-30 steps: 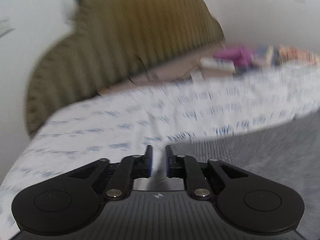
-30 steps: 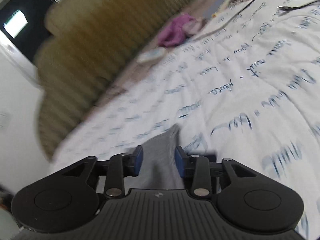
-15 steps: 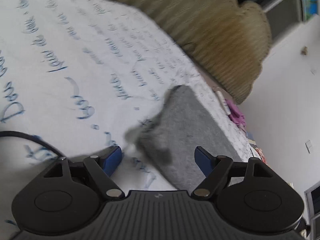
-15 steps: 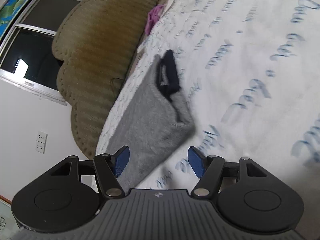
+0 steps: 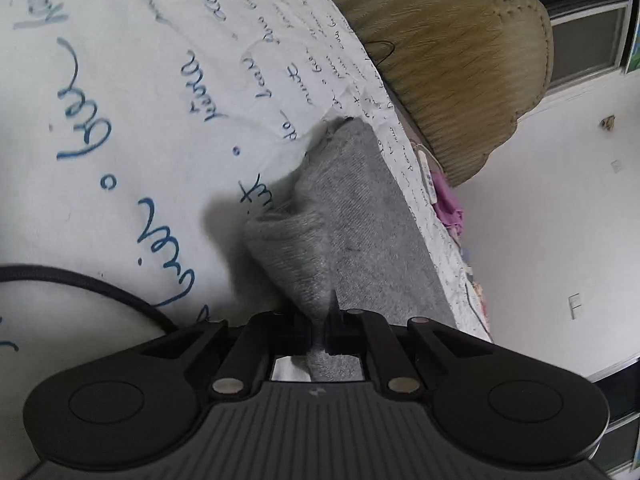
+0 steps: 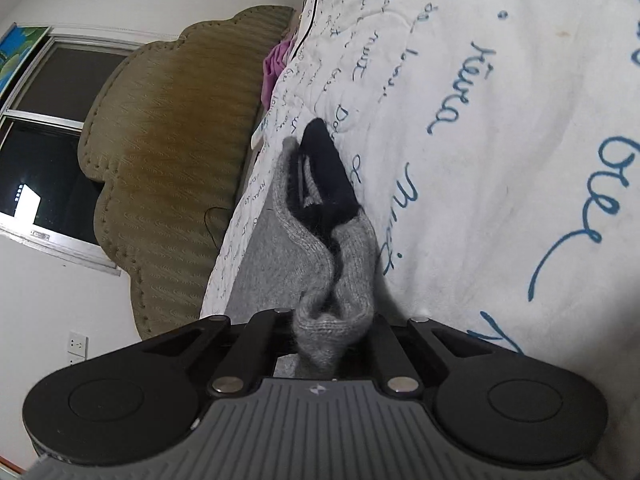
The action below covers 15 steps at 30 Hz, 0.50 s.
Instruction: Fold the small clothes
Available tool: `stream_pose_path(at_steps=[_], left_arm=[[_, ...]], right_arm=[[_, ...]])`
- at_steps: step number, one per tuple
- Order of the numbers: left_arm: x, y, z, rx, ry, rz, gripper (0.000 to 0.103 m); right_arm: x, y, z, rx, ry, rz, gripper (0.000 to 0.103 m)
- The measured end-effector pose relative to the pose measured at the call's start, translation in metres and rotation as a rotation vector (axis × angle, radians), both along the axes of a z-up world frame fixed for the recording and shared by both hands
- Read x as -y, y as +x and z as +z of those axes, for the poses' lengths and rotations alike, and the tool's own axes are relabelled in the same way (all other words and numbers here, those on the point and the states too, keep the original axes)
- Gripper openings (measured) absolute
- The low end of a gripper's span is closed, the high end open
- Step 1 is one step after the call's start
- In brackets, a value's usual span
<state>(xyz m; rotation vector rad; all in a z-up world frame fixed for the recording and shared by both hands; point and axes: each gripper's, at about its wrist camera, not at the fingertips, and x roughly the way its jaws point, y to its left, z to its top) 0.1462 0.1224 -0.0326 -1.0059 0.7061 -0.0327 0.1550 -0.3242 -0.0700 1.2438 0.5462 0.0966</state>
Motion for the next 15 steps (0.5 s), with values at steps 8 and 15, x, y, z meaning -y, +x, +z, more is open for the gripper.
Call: stream_pose_path(at_steps=[8,15], left_arm=[[0.003,-0.012,0.056,0.125,0.019,-0.026,0.004],[-0.012,-0.059,0.083,0.172,-0.009,-0.036,0.004]], right_arm=[[0.004,-0.010,0.051,0.164,-0.017,-0.005,0.009],[0.017,-0.060,0.065,0.201,0.022,0.037,0.009]])
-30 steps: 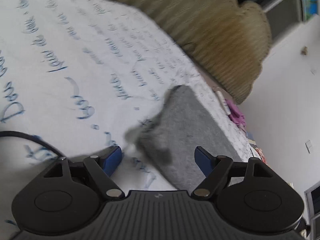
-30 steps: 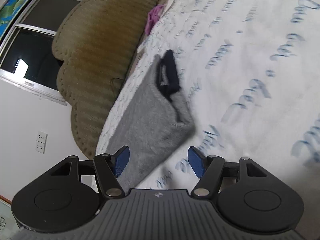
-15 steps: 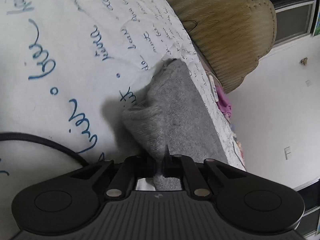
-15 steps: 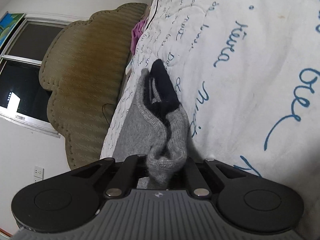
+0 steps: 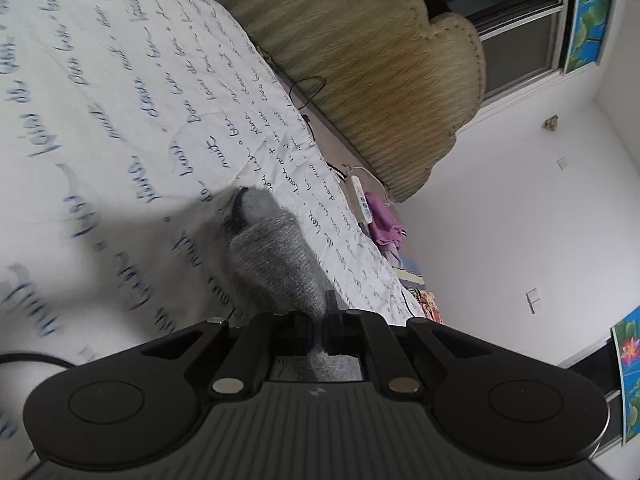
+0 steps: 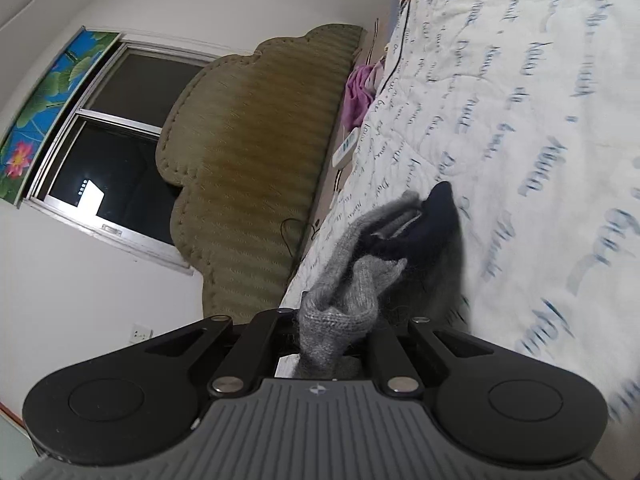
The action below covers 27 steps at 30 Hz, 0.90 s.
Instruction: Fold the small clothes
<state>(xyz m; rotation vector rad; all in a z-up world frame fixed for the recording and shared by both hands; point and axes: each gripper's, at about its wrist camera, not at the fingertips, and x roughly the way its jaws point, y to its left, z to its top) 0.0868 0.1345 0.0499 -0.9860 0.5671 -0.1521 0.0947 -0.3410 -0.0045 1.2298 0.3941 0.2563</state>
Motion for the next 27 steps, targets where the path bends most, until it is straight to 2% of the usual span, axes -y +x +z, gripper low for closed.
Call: stream_pose_path(at_steps=[7,10,12,14,16,17,18,20,22,25,27], left_arm=[[-0.009,-0.077,-0.011,-0.092,0.015,-0.022,0.004],[-0.009,-0.096,-0.034,-0.169,0.054,-0.035,0.004],[-0.009,-0.096,-0.058,-0.234,0.061,-0.045,0.005],[-0.007,-0.094,-0.072,-0.255,0.103,-0.062,0.006],[-0.004,-0.095,-0.067,-0.228,0.154,-0.091,0.008],[-0.004,-0.096,-0.060,-0.228,0.186,-0.100,0.011],[-0.005,-0.101,-0.053,-0.223,0.204,-0.105,0.013],[-0.010,-0.110,-0.039,-0.197,0.234,-0.113,0.033],[-0.015,-0.125,-0.019,-0.152,0.287,-0.081,0.038],[-0.001,-0.127,0.016,-0.006,0.417,-0.057,0.040],[0.019,-0.108,0.026,0.087,0.477,-0.096,0.058]], right_arm=[[0.000,-0.095,-0.011,-0.055,0.032,0.037,0.010],[-0.001,-0.127,-0.028,-0.117,0.032,0.034,0.010],[0.000,-0.136,-0.051,-0.180,0.007,0.015,0.010],[-0.002,-0.137,-0.066,-0.203,-0.032,0.018,0.009],[-0.005,-0.136,-0.066,-0.222,-0.086,0.032,0.020],[-0.004,-0.138,-0.061,-0.224,-0.103,0.033,0.030],[-0.002,-0.140,-0.052,-0.220,-0.118,0.021,0.035],[0.009,-0.149,-0.036,-0.186,-0.171,-0.030,0.054],[0.021,-0.154,-0.019,-0.155,-0.240,-0.094,0.054],[0.033,-0.138,0.007,-0.094,-0.330,-0.099,0.054],[0.029,-0.112,0.020,-0.046,-0.372,-0.029,0.055]])
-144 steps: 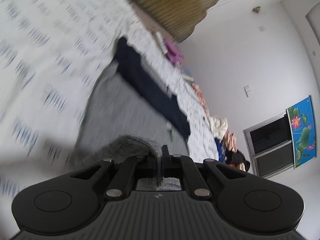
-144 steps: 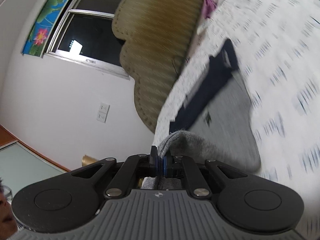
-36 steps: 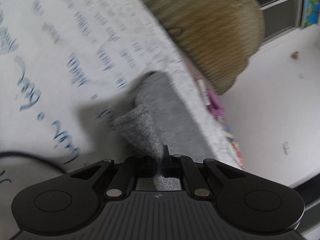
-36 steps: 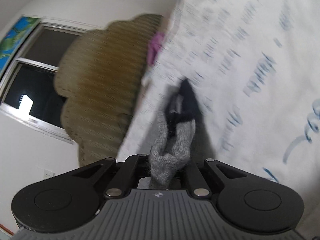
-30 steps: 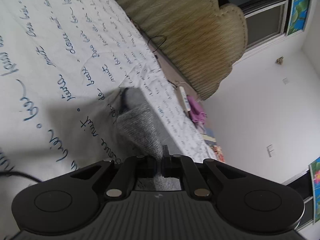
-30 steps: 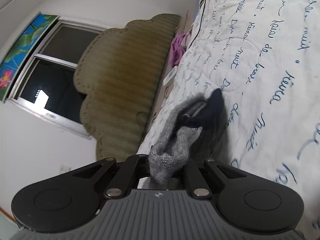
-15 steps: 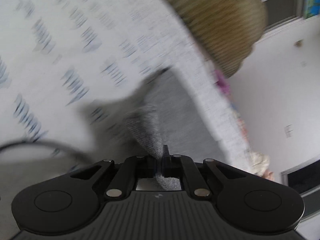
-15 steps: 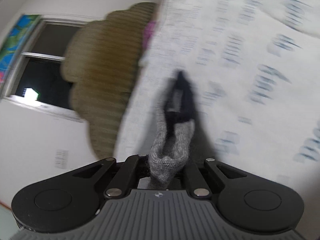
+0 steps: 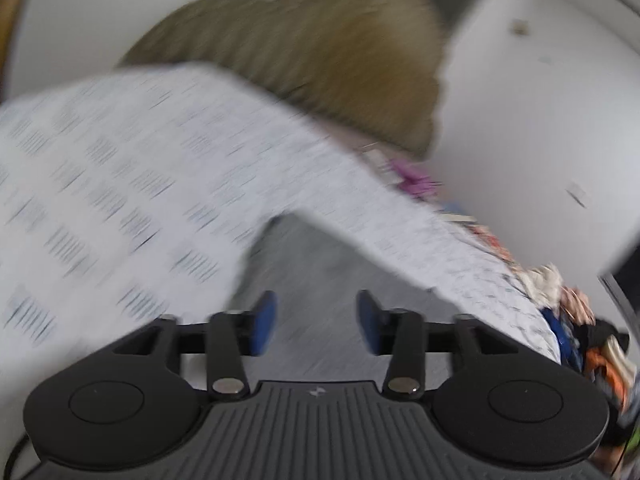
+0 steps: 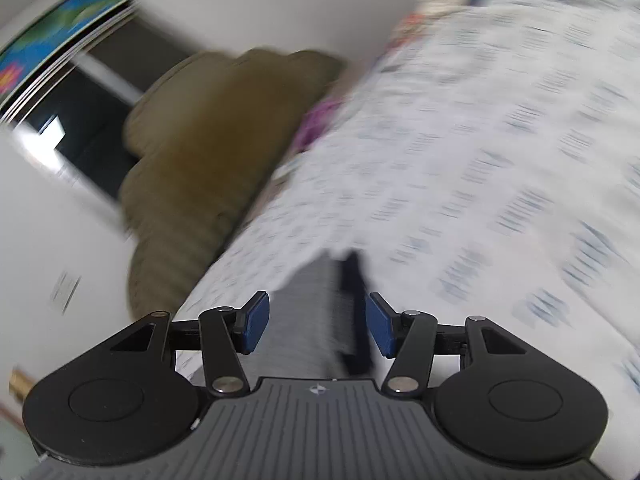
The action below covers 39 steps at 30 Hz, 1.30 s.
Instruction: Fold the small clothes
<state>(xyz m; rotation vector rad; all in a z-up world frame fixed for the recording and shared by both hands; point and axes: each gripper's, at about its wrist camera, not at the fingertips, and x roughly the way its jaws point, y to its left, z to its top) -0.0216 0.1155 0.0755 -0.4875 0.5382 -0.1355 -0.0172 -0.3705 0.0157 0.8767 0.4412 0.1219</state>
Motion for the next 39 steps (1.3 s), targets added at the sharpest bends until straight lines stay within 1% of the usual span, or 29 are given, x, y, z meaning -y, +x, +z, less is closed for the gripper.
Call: stream_pose_path(at_steps=[1,3,6,7,8,9,10,11,12,13,14,16,18,19,21,22,23,24,25,27,28,29,30,32,34,36,37,38,39], left_arm=[[0.015,0.013,0.000,0.024,0.055,-0.013,0.066],[0.046,0.042,-0.007,0.052,0.193,-0.049,0.066],[0.096,0.076,-0.029,0.115,0.431,-0.078,0.066],[0.108,0.087,-0.039,0.108,0.499,-0.092,0.066],[0.117,0.097,-0.050,0.060,0.545,-0.088,0.066],[0.122,0.108,-0.062,-0.005,0.570,-0.092,0.066],[0.122,0.113,-0.074,-0.055,0.587,-0.105,0.067],[0.122,0.110,-0.081,-0.041,0.598,-0.107,0.067],[0.121,0.107,-0.084,-0.022,0.602,-0.114,0.067],[0.118,0.107,-0.083,-0.031,0.587,-0.120,0.068],[0.114,0.108,-0.083,-0.036,0.564,-0.118,0.069],[0.113,0.111,-0.085,-0.044,0.558,-0.123,0.071],[0.117,0.110,-0.083,-0.042,0.577,-0.124,0.072],[0.115,0.107,-0.078,-0.035,0.572,-0.119,0.072],[0.105,0.089,-0.063,-0.008,0.514,-0.075,0.072],[0.095,0.074,-0.054,0.019,0.464,-0.043,0.073],[0.083,0.058,-0.046,0.038,0.408,-0.009,0.076],[0.069,0.042,-0.040,0.039,0.338,0.029,0.079],[0.052,0.027,-0.039,0.015,0.241,0.082,0.080],[0.022,0.003,-0.046,-0.061,0.031,0.168,0.080],[0.010,-0.005,-0.051,-0.103,-0.040,0.212,0.080],[0.003,-0.012,-0.056,-0.135,-0.086,0.254,0.080],[-0.002,-0.018,-0.059,-0.142,-0.117,0.284,0.080],[-0.002,-0.020,-0.062,-0.147,-0.107,0.303,0.080],[-0.001,-0.015,-0.064,-0.196,-0.112,0.299,0.080],[-0.002,-0.016,-0.063,-0.203,-0.140,0.310,0.080],[-0.001,-0.016,-0.063,-0.217,-0.153,0.312,0.080],[-0.002,-0.018,-0.063,-0.227,-0.166,0.319,0.080],[-0.003,-0.021,-0.064,-0.235,-0.176,0.335,0.080]], right_arm=[[-0.008,0.018,0.005,0.017,-0.025,0.052,0.057],[-0.031,0.055,0.012,0.034,-0.089,0.110,0.058],[-0.069,0.103,0.010,0.029,-0.171,0.204,0.059],[-0.081,0.117,0.006,0.007,-0.211,0.231,0.059],[-0.092,0.129,0.000,-0.026,-0.267,0.243,0.059],[-0.100,0.140,-0.008,-0.074,-0.329,0.238,0.058],[-0.104,0.149,-0.019,-0.146,-0.380,0.227,0.053],[-0.104,0.154,-0.029,-0.174,-0.412,0.225,0.049],[-0.103,0.151,-0.034,-0.117,-0.439,0.222,0.049],[-0.099,0.149,-0.039,-0.092,-0.453,0.226,0.046],[-0.093,0.146,-0.042,-0.072,-0.435,0.225,0.042],[-0.085,0.145,-0.045,-0.071,-0.386,0.202,0.040],[-0.085,0.144,-0.047,-0.070,-0.403,0.209,0.043],[-0.087,0.144,-0.045,-0.069,-0.410,0.215,0.046],[-0.092,0.135,-0.031,-0.095,-0.418,0.198,0.052],[-0.095,0.127,-0.021,-0.097,-0.409,0.175,0.058],[-0.098,0.113,-0.010,-0.068,-0.390,0.177,0.071],[-0.102,0.100,-0.002,-0.018,-0.368,0.197,0.074],[-0.103,0.088,0.003,0.025,-0.350,0.220,0.083],[-0.115,0.069,0.012,0.072,-0.344,0.262,0.085],[-0.125,0.063,0.014,0.087,-0.366,0.289,0.085],[-0.136,0.060,0.016,0.103,-0.401,0.308,0.085],[-0.147,0.058,0.017,0.119,-0.443,0.330,0.085],[-0.167,0.062,0.013,0.117,-0.515,0.380,0.087],[-0.183,0.072,0.000,0.054,-0.563,0.416,0.087],[-0.192,0.082,-0.021,-0.036,-0.606,0.438,0.087],[-0.195,0.078,-0.029,0.001,-0.642,0.431,0.092],[-0.197,0.074,-0.032,0.029,-0.660,0.437,0.095],[-0.200,0.074,-0.030,0.025,-0.673,0.443,0.095]])
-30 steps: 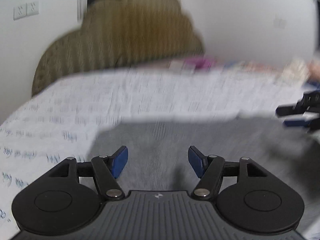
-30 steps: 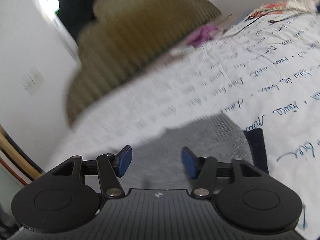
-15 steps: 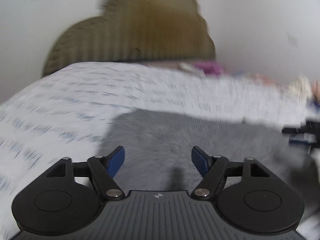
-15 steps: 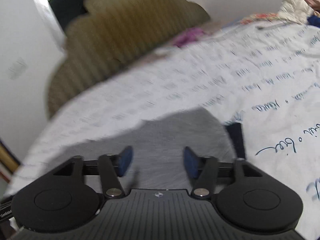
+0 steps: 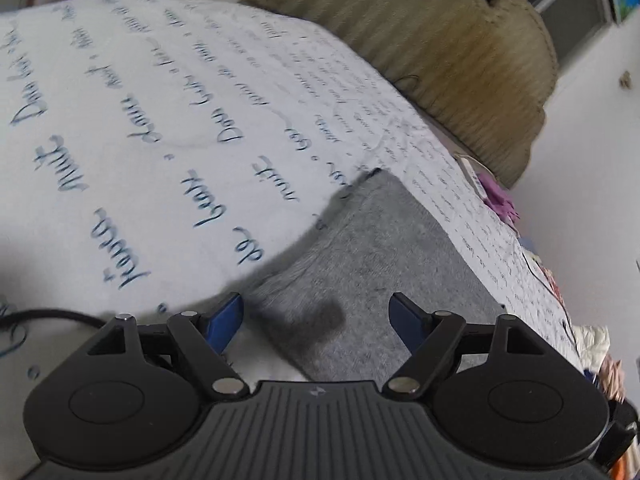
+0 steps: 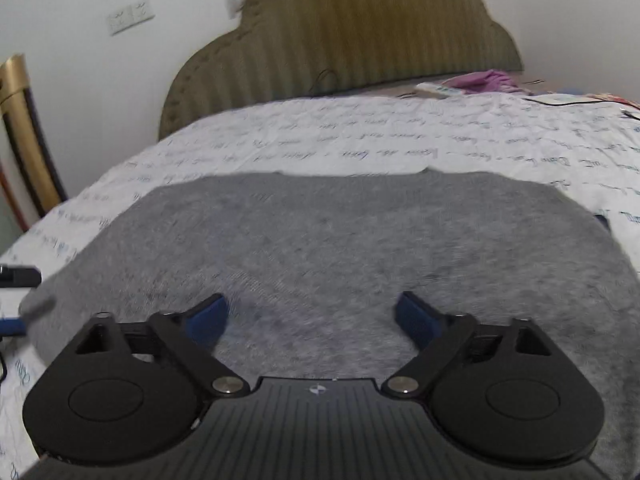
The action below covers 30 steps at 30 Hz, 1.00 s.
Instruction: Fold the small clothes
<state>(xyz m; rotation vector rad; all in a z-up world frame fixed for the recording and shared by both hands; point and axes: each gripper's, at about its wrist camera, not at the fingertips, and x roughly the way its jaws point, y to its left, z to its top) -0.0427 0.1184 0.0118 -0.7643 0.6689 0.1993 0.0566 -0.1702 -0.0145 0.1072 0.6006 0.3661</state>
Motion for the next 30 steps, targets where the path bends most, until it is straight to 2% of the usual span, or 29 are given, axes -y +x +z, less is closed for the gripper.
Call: stream_pose_path(at_steps=[3,8,10,14,20,21,22,23,28,29,30], left_arm=[[0.002,-0.003,-0.005,-0.030,-0.019,-0.002,0.080],[0.020,-0.007,0.000,-0.062,0.023,-0.018,0.082],[0.028,-0.005,0.000,-0.067,0.063,-0.036,0.083],[0.032,-0.001,-0.003,-0.045,0.079,-0.021,0.089],[0.041,0.005,-0.003,-0.036,0.118,0.031,0.089],[0.042,0.006,-0.003,-0.034,0.125,0.036,0.087],[0.043,0.006,-0.002,-0.028,0.129,0.037,0.074],[0.042,0.006,-0.003,-0.032,0.126,0.038,0.066],[0.031,0.004,-0.005,-0.030,0.060,0.066,0.051],[0.031,0.004,-0.006,-0.032,0.056,0.068,0.038],[0.030,0.005,-0.007,-0.040,0.051,0.062,0.031]], right_arm=[[-0.008,-0.003,0.000,0.003,-0.050,0.005,0.099],[-0.007,-0.002,-0.001,-0.004,-0.044,0.015,0.101],[-0.006,-0.004,0.000,-0.003,-0.036,0.015,0.101],[-0.005,-0.004,-0.001,-0.002,-0.022,0.014,0.101],[0.000,-0.005,0.000,-0.003,-0.005,0.015,0.101],[0.001,-0.005,0.000,-0.003,0.000,0.016,0.101],[0.002,-0.005,0.000,-0.003,0.005,0.016,0.101],[0.002,-0.005,0.000,-0.002,0.009,0.016,0.101],[0.005,-0.004,0.001,-0.004,0.018,0.018,0.101],[0.005,-0.004,0.000,-0.004,0.018,0.019,0.101],[0.005,-0.004,0.000,-0.004,0.018,0.018,0.101]])
